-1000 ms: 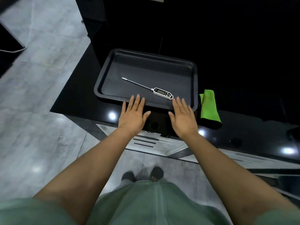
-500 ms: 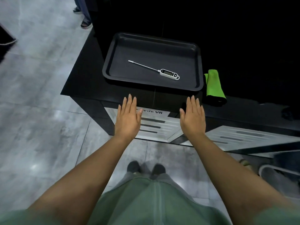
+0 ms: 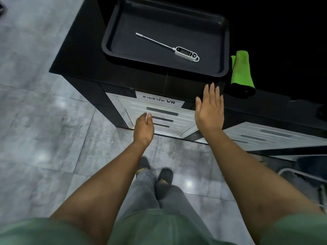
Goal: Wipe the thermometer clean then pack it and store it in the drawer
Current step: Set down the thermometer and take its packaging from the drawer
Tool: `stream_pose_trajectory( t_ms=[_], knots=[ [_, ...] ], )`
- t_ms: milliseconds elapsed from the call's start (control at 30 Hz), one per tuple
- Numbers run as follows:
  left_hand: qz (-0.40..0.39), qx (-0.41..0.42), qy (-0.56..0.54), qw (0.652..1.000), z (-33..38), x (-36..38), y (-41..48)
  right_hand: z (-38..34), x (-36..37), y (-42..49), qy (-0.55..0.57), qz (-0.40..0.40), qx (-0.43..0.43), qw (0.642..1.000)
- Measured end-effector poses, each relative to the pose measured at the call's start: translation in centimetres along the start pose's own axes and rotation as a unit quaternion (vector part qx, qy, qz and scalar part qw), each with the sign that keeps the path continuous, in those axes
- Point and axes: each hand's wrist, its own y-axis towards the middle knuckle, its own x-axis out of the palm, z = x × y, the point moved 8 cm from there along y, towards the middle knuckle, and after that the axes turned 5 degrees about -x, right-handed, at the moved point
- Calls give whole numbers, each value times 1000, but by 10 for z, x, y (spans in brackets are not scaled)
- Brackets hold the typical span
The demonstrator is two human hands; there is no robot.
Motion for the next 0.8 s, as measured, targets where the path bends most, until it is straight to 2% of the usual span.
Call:
stream_pose_trajectory(
  t_ms=[67,133,233,533,700,800],
  knots=[
    [-53,-105,-105,987,-14,20,13,1,3,0,6,23,7,1000],
    [-100,-191,-213,953,-25,42,23,1,4,-1,4,53,12,999],
    [-128,-243,-323,906,-29,65,38,2,7,-1,-2,98,18,995],
    [-137,-277,-529,790,-24,114,89,5,13,-3,6,203,22,979],
    [-127,-277,-591,747,-34,126,104,8,15,-1,2,222,20,975],
    [-125,-273,-597,744,-39,125,97,8,16,1,-3,200,19,980]
  ],
)
